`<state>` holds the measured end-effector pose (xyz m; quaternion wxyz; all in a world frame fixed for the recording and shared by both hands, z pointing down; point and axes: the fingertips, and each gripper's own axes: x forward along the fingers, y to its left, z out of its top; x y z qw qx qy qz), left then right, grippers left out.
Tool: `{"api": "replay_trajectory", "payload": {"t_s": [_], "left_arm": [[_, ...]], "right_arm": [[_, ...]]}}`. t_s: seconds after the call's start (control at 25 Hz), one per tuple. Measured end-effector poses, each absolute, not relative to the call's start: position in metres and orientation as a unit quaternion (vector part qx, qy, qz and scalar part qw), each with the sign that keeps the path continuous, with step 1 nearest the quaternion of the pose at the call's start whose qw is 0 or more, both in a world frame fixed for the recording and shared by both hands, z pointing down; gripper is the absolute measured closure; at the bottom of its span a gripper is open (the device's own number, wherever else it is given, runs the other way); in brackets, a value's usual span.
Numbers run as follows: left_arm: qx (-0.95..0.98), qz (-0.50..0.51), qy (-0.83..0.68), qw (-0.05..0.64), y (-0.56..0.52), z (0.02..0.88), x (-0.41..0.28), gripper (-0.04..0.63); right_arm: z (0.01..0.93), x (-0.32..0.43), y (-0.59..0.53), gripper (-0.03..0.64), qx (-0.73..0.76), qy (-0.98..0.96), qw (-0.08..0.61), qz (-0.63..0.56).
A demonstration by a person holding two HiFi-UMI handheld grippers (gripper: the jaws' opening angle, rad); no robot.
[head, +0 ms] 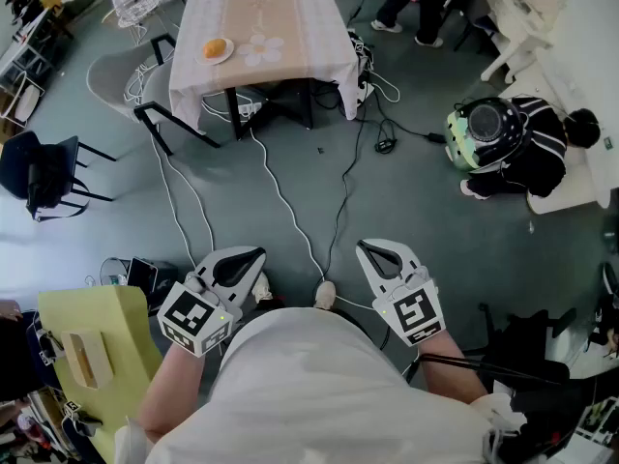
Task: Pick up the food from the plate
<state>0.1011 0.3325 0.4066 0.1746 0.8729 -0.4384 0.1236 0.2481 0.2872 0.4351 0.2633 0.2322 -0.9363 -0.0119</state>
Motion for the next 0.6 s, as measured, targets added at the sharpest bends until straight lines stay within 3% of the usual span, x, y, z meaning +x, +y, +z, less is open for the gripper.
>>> {"api": "replay_trajectory", "payload": {"t_s": [0.44,0.6], "left_arm": [[0.866,0.099,-0.458,0.172,0.351,0.406,0.004,0.586],[0.863,0.089,-0.466,0.175,0.353,0.408,-0.036,0.586]], "right_arm": [[0.434,0.145,0.298,0.604,0.198,-0.935,0.291,-0.041],[0.425,0.104,0.293,0.604,0.211,-0.939,0.27,-0.036]]}}
